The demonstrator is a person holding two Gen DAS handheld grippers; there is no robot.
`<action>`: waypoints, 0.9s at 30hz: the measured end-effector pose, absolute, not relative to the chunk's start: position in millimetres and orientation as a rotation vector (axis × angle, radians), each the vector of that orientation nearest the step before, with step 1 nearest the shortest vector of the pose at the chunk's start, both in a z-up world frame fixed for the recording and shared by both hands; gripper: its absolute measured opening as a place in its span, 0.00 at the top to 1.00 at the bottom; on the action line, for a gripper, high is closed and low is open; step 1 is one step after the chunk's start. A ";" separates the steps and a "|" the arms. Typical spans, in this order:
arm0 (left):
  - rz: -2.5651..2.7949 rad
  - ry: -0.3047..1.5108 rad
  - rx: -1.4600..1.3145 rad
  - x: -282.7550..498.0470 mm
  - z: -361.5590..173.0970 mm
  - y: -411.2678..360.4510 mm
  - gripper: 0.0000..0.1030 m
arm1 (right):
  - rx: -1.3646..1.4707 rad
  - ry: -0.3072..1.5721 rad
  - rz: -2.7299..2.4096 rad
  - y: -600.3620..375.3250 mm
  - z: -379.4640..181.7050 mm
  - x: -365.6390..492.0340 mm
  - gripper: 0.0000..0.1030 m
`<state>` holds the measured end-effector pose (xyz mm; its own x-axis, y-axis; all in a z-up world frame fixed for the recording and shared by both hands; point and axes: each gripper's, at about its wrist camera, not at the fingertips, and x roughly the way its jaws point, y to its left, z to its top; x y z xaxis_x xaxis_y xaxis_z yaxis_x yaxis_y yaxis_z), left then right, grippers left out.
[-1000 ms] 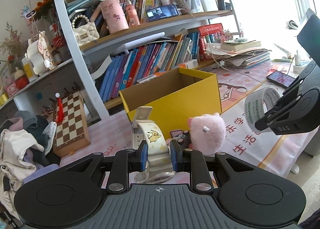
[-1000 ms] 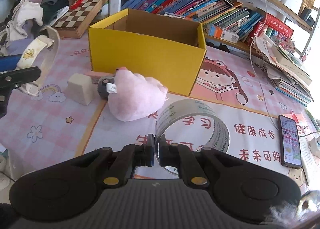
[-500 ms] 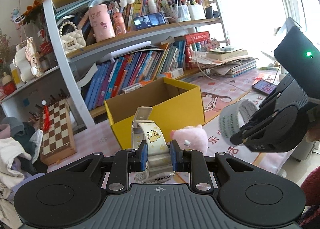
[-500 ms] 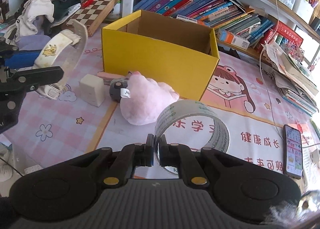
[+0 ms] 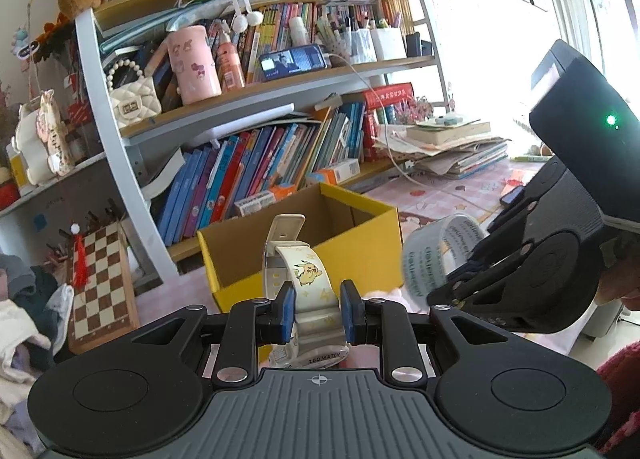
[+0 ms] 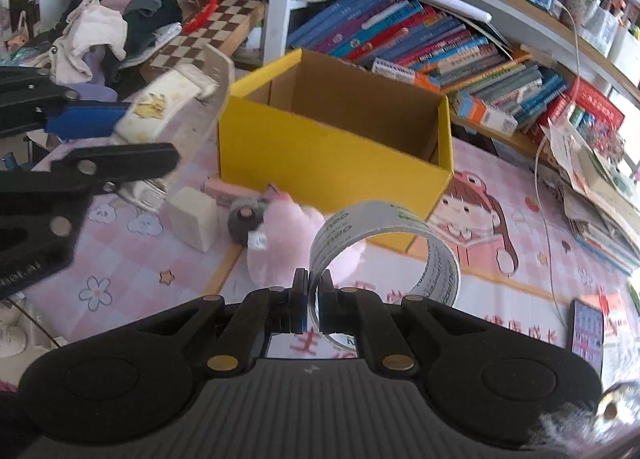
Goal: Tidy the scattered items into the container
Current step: 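Carry the watch toy and tape roll with both grippers over the yellow box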
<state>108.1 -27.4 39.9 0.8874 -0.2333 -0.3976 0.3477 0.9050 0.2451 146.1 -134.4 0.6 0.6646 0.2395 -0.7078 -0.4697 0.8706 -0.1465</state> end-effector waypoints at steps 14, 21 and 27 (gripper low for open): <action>-0.300 0.242 0.312 162.9 76.3 -31.9 0.78 | -0.408 0.569 0.509 -121.2 57.9 199.5 0.95; -0.276 0.246 0.328 211.9 86.2 -34.7 0.78 | -0.481 0.542 0.587 -122.4 70.6 253.0 0.95; -0.267 0.309 0.401 256.0 77.9 -40.3 0.78 | -0.586 0.574 0.685 -118.3 62.3 306.5 0.95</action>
